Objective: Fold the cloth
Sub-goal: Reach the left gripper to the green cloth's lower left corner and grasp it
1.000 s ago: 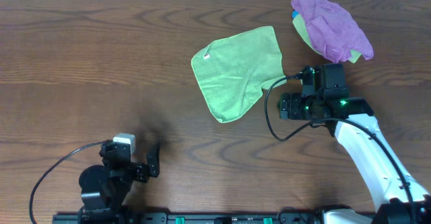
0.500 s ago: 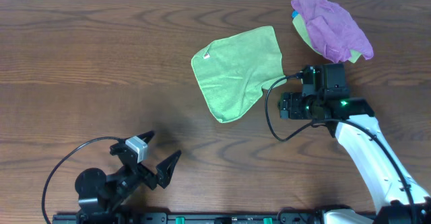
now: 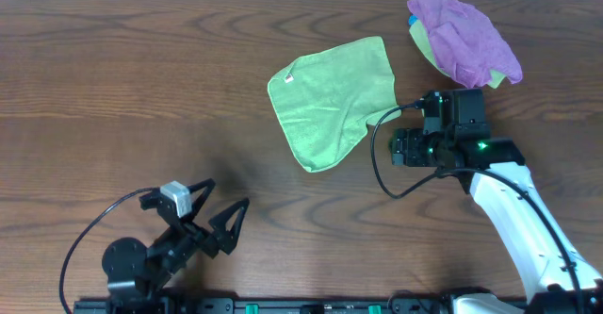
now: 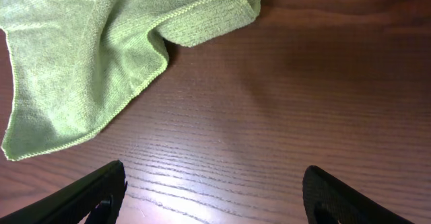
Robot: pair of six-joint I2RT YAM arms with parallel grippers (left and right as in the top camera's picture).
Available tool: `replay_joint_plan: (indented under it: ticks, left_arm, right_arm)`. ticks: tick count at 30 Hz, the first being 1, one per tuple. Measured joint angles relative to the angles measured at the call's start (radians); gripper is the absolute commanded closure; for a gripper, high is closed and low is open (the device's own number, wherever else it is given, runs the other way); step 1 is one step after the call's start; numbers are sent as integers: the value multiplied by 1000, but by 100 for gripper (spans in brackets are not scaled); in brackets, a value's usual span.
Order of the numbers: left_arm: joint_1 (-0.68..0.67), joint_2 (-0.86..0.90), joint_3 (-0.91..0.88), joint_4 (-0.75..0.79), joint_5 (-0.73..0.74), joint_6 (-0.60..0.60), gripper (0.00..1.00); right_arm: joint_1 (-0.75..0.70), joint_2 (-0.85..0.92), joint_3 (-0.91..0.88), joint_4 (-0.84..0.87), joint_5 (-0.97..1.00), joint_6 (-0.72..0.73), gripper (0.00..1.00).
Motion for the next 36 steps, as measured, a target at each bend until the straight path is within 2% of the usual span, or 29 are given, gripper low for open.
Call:
replay_joint_plan:
  ticks: [4,10,16,19,25,36]
  left_arm:
    - [0,156,-3,127,2,-50,5]
    - [-10,545,-8,505,74,-126,5]
    - [-134,949,19,758,103,-176,5]
    - [-222,1122,98,794,109,-190,5]
    - [-307,1328,298,800,159,-197,5]
    - [-434,1411,354,728,172,-221,5]
  right_arm:
    - [0,-1,0,13,-14,0,16]
    - [1,-3,1,19,-23,0,17]
    - [1,-5,2,21,-23,0,17]
    - [1,-5,2,23,-19,0,17]
    - [1,-5,2,24,-17,0,18]
    - [1,-5,2,48,17,0,17]
